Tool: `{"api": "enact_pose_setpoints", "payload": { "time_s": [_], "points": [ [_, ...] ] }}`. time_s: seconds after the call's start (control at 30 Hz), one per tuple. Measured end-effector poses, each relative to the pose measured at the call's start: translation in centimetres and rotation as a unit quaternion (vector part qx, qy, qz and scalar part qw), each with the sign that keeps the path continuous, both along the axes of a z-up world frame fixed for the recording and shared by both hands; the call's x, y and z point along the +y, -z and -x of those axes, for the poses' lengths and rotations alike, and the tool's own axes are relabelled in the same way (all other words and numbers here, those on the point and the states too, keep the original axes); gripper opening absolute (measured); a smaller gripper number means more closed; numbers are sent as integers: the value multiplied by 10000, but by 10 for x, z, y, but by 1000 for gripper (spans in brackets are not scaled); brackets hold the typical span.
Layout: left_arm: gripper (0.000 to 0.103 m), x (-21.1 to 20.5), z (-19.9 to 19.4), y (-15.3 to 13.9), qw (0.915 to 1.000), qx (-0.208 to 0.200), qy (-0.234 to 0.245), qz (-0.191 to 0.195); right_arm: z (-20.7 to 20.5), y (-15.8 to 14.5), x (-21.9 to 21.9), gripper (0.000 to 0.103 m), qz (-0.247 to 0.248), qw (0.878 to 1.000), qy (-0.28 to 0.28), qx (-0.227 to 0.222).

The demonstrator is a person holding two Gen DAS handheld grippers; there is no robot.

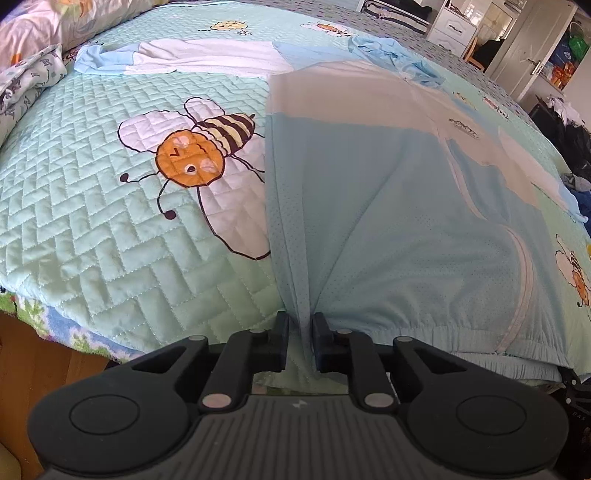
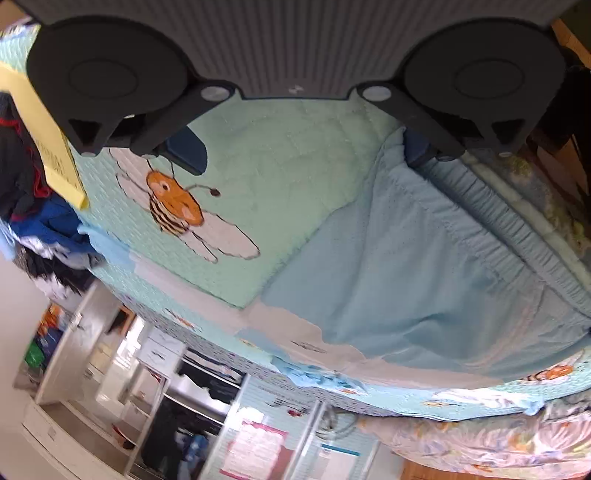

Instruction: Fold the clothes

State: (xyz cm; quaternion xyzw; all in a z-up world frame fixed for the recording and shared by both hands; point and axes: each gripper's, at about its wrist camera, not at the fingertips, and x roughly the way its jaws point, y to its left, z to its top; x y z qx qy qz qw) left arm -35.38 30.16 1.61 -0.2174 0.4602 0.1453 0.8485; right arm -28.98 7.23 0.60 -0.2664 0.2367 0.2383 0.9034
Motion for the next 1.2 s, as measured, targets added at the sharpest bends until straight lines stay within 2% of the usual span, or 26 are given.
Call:
{"api": "enact_pose_setpoints", "payload": {
  "time_s": [0.17, 0.23, 0.37, 0.43, 0.5, 0.53, 0.63, 0.7, 0.77, 0.8, 0.87, 0.93, 1.0, 1.03, 1.07, 1.13, 1.2],
  "points": [
    [25, -1, 8, -4, 9997, -102, 54, 228, -2, -12, 2, 102, 71, 9995, -251, 190],
    [25, 0, 12, -7, 9992, -194, 62, 349, -2, -18, -2, 102, -55, 9987, -372, 354],
    [25, -1, 23, -22, 9993, -303, 72, 205, -3, -32, -16, 102, -531, 9915, -795, 883],
    [27, 0, 28, -30, 9994, -328, 47, 108, -6, -40, -31, 102, -1010, 9827, -929, 1244],
    [37, 0, 29, -39, 9991, -409, 82, 75, -10, -49, -46, 103, -1535, 9702, -995, 1589],
    [39, 0, 29, -43, 9989, -454, 105, 64, -14, -54, -53, 103, -1827, 9631, -963, 1727],
    [43, -5, 23, -56, 9977, -621, 276, 29, -27, -66, -59, 103, -2435, 9480, -870, 1855],
    [53, -18, 4, -63, 9949, -798, 616, 2, -38, -72, -47, 103, -2631, 9406, -912, 1943],
    [64, -32, -20, -61, 9911, -909, 974, -1, -47, -78, -23, 103, -2809, 9282, -1255, 2090],
    [66, -39, -32, -59, 9887, -958, 1154, 0, -51, -80, -9, 103, -2899, 9214, -1472, 2129],
    [66, -48, -55, -40, 9890, -618, 1342, 29, -58, -78, 19, 103, -2797, 9183, -1717, 2212],
    [64, -47, -60, -15, 9911, -62, 1327, 43, -64, -61, 39, 103, -2322, 9262, -1759, 2394],
    [60, -40, -45, -1, 9892, 39, 1467, -31, -65, -30, 49, 101, -1255, 9373, -1674, 2787],
    [60, -36, -38, 1, 9887, 49, 1496, 13, -54, -18, 48, 101, -737, 9468, -1787, 2574],
    [59, -30, -31, 0, 9886, 59, 1505, 94, -36, -11, 44, 101, -217, 9569, -1978, 2114],
    [53, -22, -21, -3, 9883, 114, 1510, 199, -12, -3, 44, 101, 648, 9630, -2040, 1636],
    [55, -19, -18, -9, 9889, 163, 1477, 78, -10, -9, 45, 101, 788, 9599, -2056, 1733]
  ]
}}
